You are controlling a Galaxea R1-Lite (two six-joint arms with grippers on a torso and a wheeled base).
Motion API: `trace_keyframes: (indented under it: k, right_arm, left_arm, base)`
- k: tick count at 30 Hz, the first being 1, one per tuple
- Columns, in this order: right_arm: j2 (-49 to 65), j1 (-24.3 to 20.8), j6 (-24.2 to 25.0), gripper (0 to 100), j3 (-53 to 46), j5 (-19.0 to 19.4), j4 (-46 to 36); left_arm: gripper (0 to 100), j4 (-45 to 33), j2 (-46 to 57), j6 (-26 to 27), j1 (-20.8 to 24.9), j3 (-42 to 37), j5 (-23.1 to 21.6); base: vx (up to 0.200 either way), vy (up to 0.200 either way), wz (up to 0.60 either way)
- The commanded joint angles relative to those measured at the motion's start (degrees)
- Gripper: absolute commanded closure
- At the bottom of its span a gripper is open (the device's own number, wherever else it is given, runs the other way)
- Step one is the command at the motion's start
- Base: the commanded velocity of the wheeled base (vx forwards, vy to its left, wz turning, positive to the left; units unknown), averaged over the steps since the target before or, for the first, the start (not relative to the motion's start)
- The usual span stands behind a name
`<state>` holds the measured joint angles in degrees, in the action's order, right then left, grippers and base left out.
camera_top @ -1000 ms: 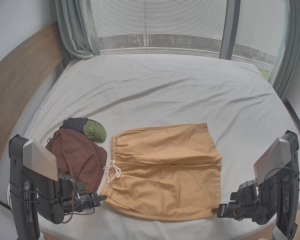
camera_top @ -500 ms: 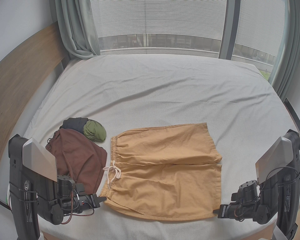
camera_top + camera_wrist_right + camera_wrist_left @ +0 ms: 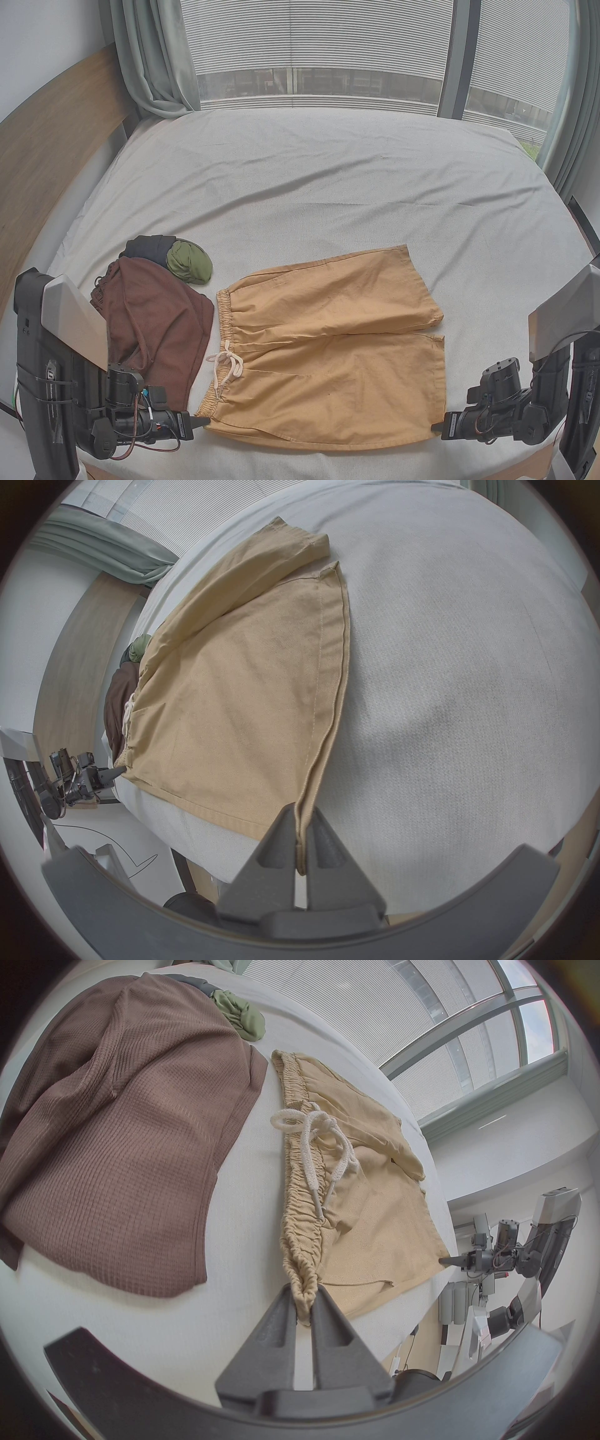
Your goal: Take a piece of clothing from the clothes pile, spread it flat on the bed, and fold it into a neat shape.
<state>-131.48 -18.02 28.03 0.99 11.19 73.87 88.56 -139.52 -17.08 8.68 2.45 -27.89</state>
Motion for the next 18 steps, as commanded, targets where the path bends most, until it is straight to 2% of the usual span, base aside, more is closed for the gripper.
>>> trace_keyframes:
  k: [1,4,11,18]
  right_arm:
    - [1.05,-0.09,0.27,100,-0.9,0.15,1.27]
    - [1.13,0.53,0.45,100,-0.9,0.15,6.72]
    - [2.19,1.14,0.36,100,-0.9,0.23,13.58]
    - [6.32,1.14,0.36,100,-0.28,0.41,14.54]
  left_arm:
    - [100,0.03,-0.05,0.29,-0.15,-0.52,-0.58]
    - [100,0.2,0.21,0.03,-0.77,1.59,-0.76]
    - [100,0.29,2.15,-0.76,0.72,3.88,-1.55]
    - [100,0.29,5.93,-7.27,2.04,6.34,-1.46]
  base:
    - [0.0,0.0,0.0]
    - [0.0,0.0,0.0]
    - [0.0,0.0,0.0]
    - [0.0,0.0,0.0]
